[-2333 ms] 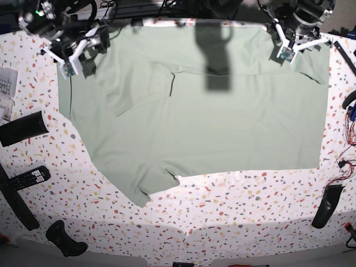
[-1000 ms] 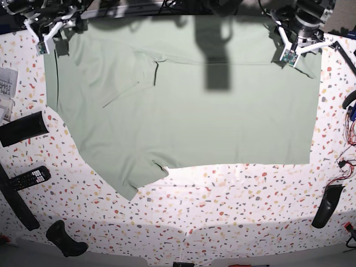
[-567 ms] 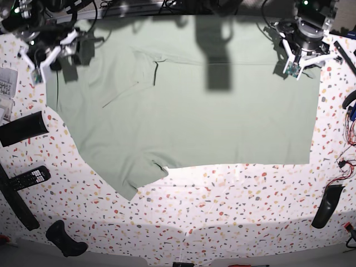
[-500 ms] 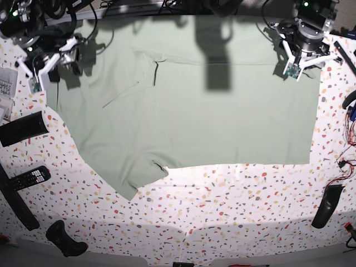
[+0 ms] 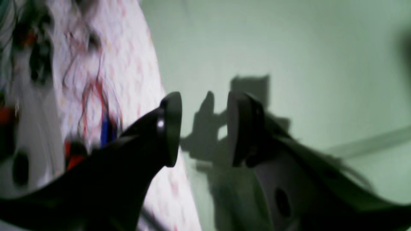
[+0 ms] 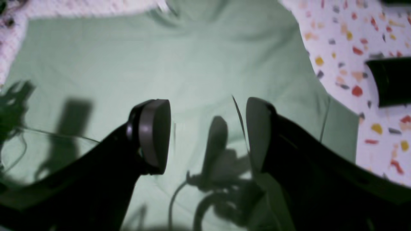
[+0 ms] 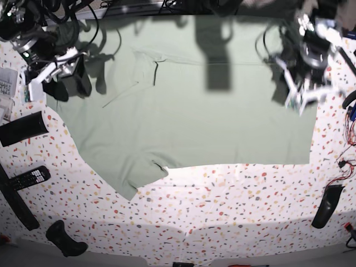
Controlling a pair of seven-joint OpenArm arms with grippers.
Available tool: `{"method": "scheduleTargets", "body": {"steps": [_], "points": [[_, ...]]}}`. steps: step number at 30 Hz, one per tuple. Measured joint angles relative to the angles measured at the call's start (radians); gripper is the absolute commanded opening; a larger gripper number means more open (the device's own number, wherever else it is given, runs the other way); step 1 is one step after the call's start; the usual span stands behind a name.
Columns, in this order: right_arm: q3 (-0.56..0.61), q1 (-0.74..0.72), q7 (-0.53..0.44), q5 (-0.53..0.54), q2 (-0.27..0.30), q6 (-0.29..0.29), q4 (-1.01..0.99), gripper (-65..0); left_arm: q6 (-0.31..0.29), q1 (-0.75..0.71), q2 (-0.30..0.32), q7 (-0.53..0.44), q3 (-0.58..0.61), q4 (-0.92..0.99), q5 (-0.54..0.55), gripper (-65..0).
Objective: Fold the T-shirt properly
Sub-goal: 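Release the edge and move the left gripper to grasp the hem corner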
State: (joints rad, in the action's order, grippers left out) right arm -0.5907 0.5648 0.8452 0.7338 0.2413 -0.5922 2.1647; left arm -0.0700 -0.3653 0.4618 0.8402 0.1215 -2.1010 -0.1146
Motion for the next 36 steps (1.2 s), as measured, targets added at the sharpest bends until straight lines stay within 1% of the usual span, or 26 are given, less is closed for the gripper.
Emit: {"method": "scheduleTargets", "body": {"steps": [1, 3, 4, 5, 7, 8, 11, 13, 15, 16, 18, 20, 22, 24, 27, 29, 32, 35, 36], "points": [[0.0, 0.0, 0.0, -0.003, 0.001, -0.014, 0.0, -29.3, -0.023, 0.053, -0.002, -0.001, 0.001, 0.001, 0.039, -43.5], [0.0, 0.001, 0.002, -0.003, 0.001, -0.038, 0.0, -29.3, -0.036, 0.16, -0.005, -0.01, 0.003, 0.021, 0.089, -43.5], [0.0, 0.001, 0.0, -0.002, 0.0, -0.044, 0.0, -29.3, -0.037, 0.207, -0.002, -0.039, 0.002, 0.047, 0.088, -43.5], [0.0, 0.0, 0.002, -0.003, 0.0, -0.044, 0.0, -29.3, -0.035, 0.246, -0.002, -0.089, 0.0, 0.082, 0.084, -43.5], [0.0, 0.0, 0.008, -0.003, 0.0, -0.045, 0.0, -29.3, -0.032, 0.311, -0.002, -0.189, -0.006, 0.181, 0.084, -43.5], [0.0, 0.0, 0.016, -0.003, -0.001, -0.045, 0.0, -29.3, -0.036, 0.344, -0.002, -0.213, -0.005, 0.246, 0.085, -43.5], [0.0, 0.0, 0.054, -0.002, 0.0, -0.045, 0.0, -29.3, -0.04, 0.466, -0.005, -0.207, -0.002, 0.473, 0.147, -43.4], [0.0, 0.0, 0.058, -0.003, 0.0, -0.045, 0.0, -29.3, -0.091, 0.565, -0.003, -0.192, -0.005, 0.623, 0.218, -43.4], [0.0, 0.0, 0.057, -0.003, 0.0, -0.045, 0.0, -29.3, -0.142, 0.664, -0.002, -0.202, -0.005, 0.764, 0.277, -43.4], [0.0, 0.001, 0.061, -0.003, -0.001, -0.045, 0.0, -29.3, -0.156, 0.71, -0.003, -0.207, -0.004, 0.833, 0.303, -42.8], [0.0, 0.0, 0.061, -0.003, 0.0, -0.045, 0.0, -29.3, -0.201, 0.806, -0.006, -0.18, -0.004, 0.974, 0.338, -42.8], [0.0, 0.0, 0.065, -0.003, 0.0, -0.045, 0.0, -29.3, -0.267, 0.901, -0.005, -0.149, -0.005, 1.127, 0.379, -42.8], [0.0, 0.0, 0.08, -0.002, -0.001, -0.045, 0.0, -29.3, -0.314, 0.984, -0.003, -0.143, -0.005, 1.29, 0.428, -42.8], [0.0, 0.001, 0.092, -0.003, -0.002, -0.045, 0.0, -29.3, -0.358, 1.057, -0.002, -0.151, -0.006, 1.458, 0.454, -42.8], [0.0, 0.0, 0.095, -0.003, -0.001, -0.045, 0.0, -29.3, -0.415, 1.126, 0.002, -0.187, -0.006, 1.67, 0.494, -42.8], [0.0, 0.0, 0.095, -0.003, -0.003, -0.045, 0.0, -29.3, -0.458, 1.146, 0.013, -0.213, -0.006, 1.754, 0.525, -42.8], [0.0, 0.0, 0.095, -0.003, -0.003, -0.045, 0.0, -29.3, -0.458, 1.141, 0.051, -0.287, -0.006, 1.791, 0.529, -42.8], [0.0, 0.001, 0.095, -0.003, -0.003, -0.045, 0.0, -29.3, -0.456, 1.118, 0.101, -0.319, -0.006, 1.794, 0.545, -42.8], [0.0, 0.001, 0.095, -0.003, -0.003, -0.045, 0.0, -29.3, -0.46, 1.105, 0.115, -0.324, -0.006, 1.794, 0.574, -42.8]]}}
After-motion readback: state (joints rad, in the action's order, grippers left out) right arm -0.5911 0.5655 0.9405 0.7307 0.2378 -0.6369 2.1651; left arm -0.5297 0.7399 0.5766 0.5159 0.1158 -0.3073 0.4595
